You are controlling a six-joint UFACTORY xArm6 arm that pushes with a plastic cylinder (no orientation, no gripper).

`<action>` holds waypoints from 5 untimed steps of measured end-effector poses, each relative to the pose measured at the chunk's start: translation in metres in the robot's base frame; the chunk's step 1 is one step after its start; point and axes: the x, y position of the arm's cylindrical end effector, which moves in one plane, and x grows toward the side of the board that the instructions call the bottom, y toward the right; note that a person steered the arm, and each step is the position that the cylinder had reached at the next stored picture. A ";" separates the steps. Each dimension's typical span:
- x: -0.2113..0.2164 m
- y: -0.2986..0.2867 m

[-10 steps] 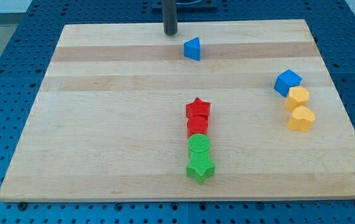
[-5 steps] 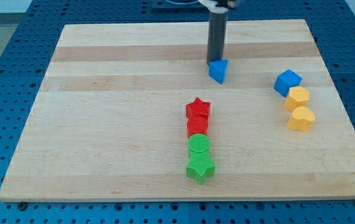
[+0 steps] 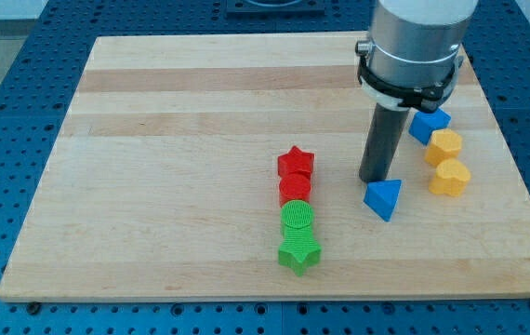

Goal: Slide the blue triangle below the yellow heart

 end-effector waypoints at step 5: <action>0.057 -0.042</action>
